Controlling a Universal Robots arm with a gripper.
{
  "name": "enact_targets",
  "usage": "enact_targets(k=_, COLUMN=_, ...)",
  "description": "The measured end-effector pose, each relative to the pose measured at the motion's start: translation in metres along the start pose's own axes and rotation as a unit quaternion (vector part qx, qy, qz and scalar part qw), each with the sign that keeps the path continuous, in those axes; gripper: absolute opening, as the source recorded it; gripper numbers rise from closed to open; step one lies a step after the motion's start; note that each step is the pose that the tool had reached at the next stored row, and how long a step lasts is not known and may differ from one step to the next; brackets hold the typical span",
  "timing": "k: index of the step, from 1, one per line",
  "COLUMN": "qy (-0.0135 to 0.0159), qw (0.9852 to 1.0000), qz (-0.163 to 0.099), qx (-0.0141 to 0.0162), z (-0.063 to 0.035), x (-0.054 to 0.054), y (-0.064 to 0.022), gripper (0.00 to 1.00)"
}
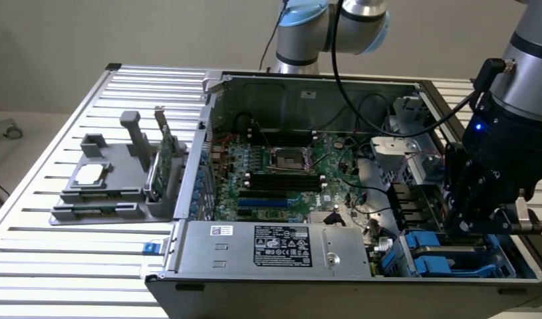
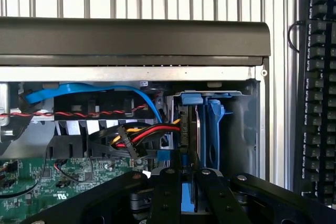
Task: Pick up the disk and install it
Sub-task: 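Insert the second disk wire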
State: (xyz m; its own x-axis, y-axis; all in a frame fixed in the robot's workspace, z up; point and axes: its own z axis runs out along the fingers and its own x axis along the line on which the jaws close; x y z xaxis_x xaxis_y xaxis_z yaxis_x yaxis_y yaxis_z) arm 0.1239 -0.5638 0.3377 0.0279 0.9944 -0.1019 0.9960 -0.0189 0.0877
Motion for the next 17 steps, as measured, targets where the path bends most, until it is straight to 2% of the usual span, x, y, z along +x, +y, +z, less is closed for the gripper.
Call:
enact_targets(k=9, qy=0.0007, qw=1.0, qz=-0.003, qx=0.0002, z=-0.0009, x=-0.0001, y=0.0008, gripper=0.17)
enact_targets(k=17, qy=0.0083, qw=0.9999, qz=-0.009, qx=-0.0003, z=-0.0001, x=-0.0015, y=0.0023, gripper=0.17)
